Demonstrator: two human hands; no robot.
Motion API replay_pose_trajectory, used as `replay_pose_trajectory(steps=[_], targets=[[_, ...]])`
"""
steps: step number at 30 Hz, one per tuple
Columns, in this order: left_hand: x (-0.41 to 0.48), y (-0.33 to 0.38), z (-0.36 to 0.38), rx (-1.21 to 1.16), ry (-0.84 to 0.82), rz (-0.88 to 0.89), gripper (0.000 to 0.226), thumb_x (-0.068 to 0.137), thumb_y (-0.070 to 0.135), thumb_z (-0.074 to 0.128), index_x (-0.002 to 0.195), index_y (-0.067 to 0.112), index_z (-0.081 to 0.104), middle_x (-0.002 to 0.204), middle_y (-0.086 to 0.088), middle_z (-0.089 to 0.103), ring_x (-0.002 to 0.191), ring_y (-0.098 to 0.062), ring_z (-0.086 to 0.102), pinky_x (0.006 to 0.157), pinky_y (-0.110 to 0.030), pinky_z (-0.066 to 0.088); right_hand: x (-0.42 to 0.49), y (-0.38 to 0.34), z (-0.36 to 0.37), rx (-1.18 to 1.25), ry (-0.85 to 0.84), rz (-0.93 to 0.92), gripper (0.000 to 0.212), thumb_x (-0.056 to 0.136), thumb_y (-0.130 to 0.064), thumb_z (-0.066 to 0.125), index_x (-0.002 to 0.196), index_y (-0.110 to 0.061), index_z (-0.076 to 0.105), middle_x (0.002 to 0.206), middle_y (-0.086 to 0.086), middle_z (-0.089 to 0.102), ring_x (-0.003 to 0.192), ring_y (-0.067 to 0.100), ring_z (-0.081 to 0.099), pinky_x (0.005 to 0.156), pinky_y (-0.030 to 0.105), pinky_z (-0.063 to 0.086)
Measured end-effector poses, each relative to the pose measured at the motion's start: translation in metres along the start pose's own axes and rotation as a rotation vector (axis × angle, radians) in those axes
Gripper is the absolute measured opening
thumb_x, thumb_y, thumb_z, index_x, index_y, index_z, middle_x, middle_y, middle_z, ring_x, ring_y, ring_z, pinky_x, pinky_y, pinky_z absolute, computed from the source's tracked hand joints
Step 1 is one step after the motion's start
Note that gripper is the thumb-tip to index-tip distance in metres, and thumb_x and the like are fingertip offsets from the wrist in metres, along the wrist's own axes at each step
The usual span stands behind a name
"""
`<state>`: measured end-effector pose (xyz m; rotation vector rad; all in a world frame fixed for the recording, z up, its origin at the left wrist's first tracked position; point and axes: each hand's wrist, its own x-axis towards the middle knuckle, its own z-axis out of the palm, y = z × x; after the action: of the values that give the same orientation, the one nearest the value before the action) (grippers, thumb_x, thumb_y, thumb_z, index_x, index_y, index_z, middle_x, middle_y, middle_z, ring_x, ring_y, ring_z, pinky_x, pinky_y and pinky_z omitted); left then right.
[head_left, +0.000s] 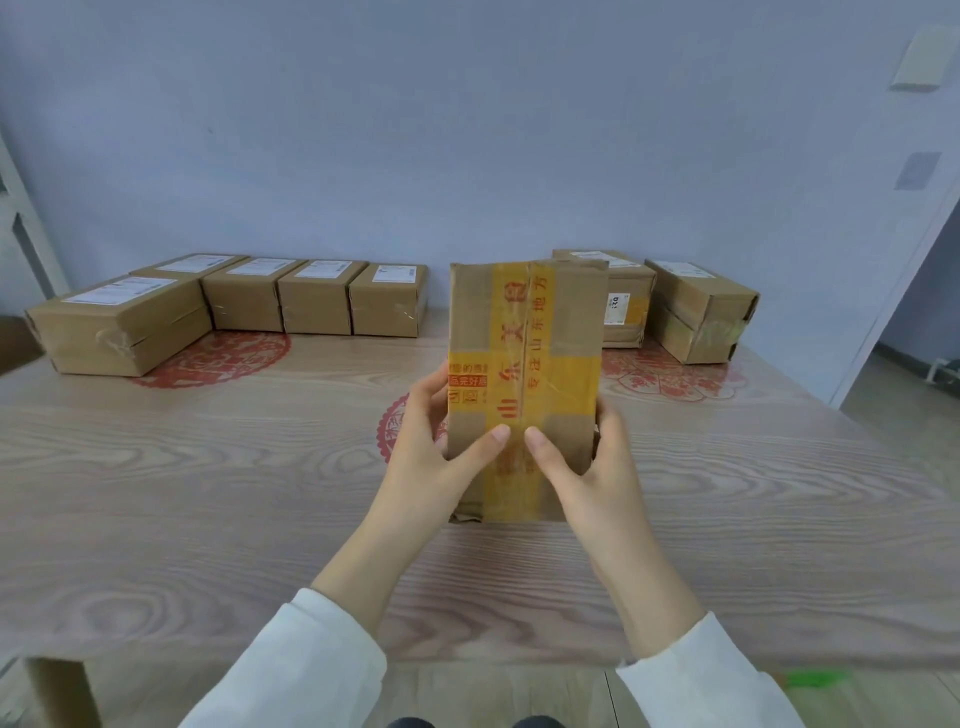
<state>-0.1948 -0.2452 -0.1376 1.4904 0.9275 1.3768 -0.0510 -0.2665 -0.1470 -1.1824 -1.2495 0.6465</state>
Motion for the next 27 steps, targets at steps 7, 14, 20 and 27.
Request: replay_pose_trajectory(steps=[7, 14, 20, 27], targets=[[-0.002, -0.002, -0.001, 0.038, -0.023, -0.003, 0.069, 0.067, 0.035, 0.071, 0.128, 0.022, 0.042, 0.116, 0.003, 0.064, 0.106, -0.005, 0.063, 0.095, -0.036, 0.052, 0.000, -0.004, 0.000, 0.065, -0.024, 0.004, 0.065, 0.077, -0.025, 0.073, 0.131, -0.024, 0.037, 0.130, 0.000, 0.050, 0.110, -0.002, 0.053, 0.074, 0.006, 0.048], [0.003, 0.007, 0.000, -0.018, -0.016, 0.000, 0.054, 0.067, 0.045, 0.068, 0.112, 0.029, 0.042, 0.112, 0.005, 0.062, 0.101, -0.001, 0.063, 0.078, -0.018, 0.053, 0.000, -0.004, 0.005, 0.102, 0.002, -0.007, 0.068, 0.076, -0.028, 0.072, 0.133, -0.018, 0.037, 0.124, -0.001, 0.054, 0.101, -0.005, 0.056, 0.070, 0.006, 0.047], [0.000, 0.009, 0.003, 0.033, -0.053, 0.094, 0.062, 0.071, 0.037, 0.063, 0.124, 0.026, 0.034, 0.128, 0.001, 0.054, 0.117, -0.005, 0.055, 0.084, -0.014, 0.050, 0.001, -0.005, 0.007, 0.133, 0.027, -0.023, 0.071, 0.060, -0.053, 0.065, 0.121, -0.035, 0.035, 0.130, 0.004, 0.051, 0.109, 0.005, 0.056, 0.076, 0.007, 0.047], [0.004, 0.008, 0.001, 0.024, -0.079, 0.158, 0.065, 0.077, 0.036, 0.059, 0.135, 0.022, 0.032, 0.123, 0.009, 0.056, 0.115, -0.002, 0.055, 0.087, -0.017, 0.050, 0.002, -0.010, -0.002, 0.155, -0.027, -0.056, 0.055, 0.067, -0.042, 0.063, 0.117, -0.029, 0.043, 0.111, -0.012, 0.060, 0.092, -0.013, 0.059, 0.074, 0.008, 0.048]])
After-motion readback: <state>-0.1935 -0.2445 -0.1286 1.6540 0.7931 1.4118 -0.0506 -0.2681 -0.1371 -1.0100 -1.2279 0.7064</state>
